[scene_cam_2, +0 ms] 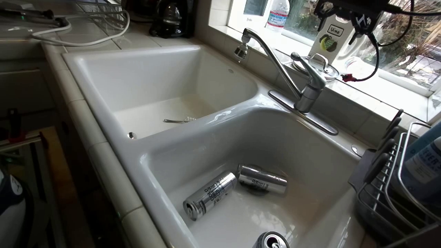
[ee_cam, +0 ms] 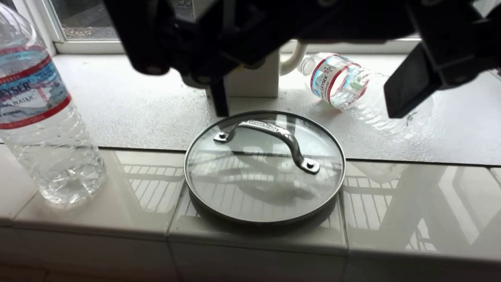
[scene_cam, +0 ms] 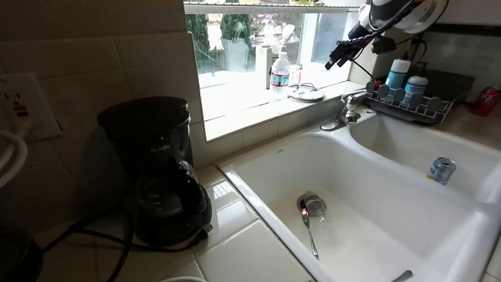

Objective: Put the lid on the counter on the left

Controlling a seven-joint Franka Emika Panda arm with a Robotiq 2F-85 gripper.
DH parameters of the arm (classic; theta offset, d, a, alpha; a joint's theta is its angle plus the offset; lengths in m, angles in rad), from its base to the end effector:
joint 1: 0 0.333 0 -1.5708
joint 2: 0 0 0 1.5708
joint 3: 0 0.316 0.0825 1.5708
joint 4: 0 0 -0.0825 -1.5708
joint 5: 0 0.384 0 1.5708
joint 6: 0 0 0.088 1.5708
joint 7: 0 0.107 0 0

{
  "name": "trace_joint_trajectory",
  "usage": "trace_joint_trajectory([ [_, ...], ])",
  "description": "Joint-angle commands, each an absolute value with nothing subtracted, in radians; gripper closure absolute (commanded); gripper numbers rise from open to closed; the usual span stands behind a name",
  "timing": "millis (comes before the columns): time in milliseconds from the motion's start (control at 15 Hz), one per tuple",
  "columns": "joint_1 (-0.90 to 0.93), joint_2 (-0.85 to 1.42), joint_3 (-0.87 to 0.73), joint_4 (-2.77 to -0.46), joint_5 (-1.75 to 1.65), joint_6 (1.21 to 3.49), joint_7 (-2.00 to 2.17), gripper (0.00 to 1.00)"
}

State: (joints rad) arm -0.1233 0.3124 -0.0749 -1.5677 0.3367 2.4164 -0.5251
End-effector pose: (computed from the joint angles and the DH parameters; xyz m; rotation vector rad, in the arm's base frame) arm 0.6848 -0.1288 0.5238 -2.9424 -0.2142 -0.8991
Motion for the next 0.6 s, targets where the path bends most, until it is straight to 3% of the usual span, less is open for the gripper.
trace_joint_trajectory([
  [0,-0.203,0.415,0.008,-1.477,0.391,2.409,-0.623,0.0],
  [533,-0.285,0.607,0.17,-1.253,0.435,2.369,-0.898,0.0],
])
